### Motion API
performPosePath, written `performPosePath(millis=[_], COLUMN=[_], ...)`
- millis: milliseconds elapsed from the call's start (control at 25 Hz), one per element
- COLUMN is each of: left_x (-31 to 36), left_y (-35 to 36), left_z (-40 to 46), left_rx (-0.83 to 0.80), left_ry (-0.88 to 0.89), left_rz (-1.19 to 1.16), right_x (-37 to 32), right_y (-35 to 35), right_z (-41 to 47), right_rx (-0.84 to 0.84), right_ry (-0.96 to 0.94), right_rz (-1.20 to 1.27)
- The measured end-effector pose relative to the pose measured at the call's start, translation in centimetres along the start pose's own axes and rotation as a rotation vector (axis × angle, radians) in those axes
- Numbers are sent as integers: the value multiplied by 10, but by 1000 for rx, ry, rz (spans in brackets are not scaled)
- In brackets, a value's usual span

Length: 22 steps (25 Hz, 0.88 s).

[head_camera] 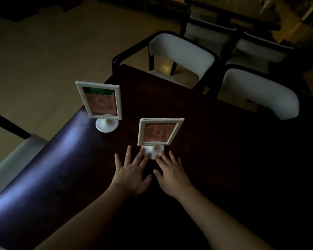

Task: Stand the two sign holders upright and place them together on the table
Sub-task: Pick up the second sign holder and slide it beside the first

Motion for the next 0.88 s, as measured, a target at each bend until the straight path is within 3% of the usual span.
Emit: performPosePath(millis=[880], left_x=[-82], left_y=[-24], left_z=[19], left_rx=[35], left_ry=[27], left_rz=[-24], right_x=[-62], right_y=[-1], right_z=[54], right_rx=[-27], right_ry=[81], right_rz=[53])
Point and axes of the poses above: each hand's wrist, its own z-axis towards the middle knuckle, its own y-axis out of the palm, x = y × z, the point moved 8 cm from there along z, towards the middle knuckle, and after that the axes turned 15 degrees about y, right-handed, at the moved point
